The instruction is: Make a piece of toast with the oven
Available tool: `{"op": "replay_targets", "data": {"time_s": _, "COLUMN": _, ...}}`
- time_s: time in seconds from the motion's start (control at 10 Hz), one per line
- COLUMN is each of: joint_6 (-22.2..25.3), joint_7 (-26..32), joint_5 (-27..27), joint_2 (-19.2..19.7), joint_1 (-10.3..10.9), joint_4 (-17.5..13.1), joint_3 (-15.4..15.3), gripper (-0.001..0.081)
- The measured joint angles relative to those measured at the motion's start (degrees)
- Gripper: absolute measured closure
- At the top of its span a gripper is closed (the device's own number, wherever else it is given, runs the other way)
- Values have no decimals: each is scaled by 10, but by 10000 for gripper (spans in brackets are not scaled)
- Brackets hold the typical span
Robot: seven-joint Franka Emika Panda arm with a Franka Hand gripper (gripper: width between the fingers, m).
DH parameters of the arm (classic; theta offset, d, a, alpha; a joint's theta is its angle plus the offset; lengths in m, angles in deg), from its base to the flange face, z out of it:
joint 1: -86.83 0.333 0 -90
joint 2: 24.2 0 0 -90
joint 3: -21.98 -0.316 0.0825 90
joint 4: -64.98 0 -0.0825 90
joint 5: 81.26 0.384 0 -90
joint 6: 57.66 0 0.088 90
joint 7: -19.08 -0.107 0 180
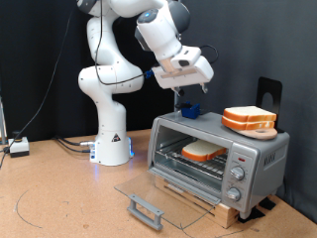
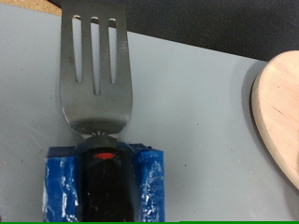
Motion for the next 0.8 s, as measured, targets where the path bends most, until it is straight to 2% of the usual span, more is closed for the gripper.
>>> {"op": "replay_targets", "data": {"time_s": 0.1, "joint_6": 0, "joint_7": 0, "joint_5": 0, "joint_2": 2, "joint_1": 0, "joint_4": 0, "joint_3": -2, "gripper": -3}}
{"op": "replay_targets", "data": {"time_s": 0.3, "joint_6": -39, "joint_7": 13, "joint_5": 0, "joint_2": 4, "joint_1": -7, "joint_4": 4, "joint_3": 0, "gripper": -3}}
{"op": "replay_targets", "data": {"time_s": 0.5, "joint_6": -57, "joint_7": 27, "joint_5": -11, "joint_2": 14, "joint_1": -36, "joint_4": 4, "joint_3": 19, "gripper": -3}}
{"op": "replay_targets", "data": {"time_s": 0.8, "joint_6": -52, "joint_7": 28, "joint_5": -71, "joint_2": 35, "joint_1": -92, "joint_4": -1, "joint_3": 42, "gripper": -3}}
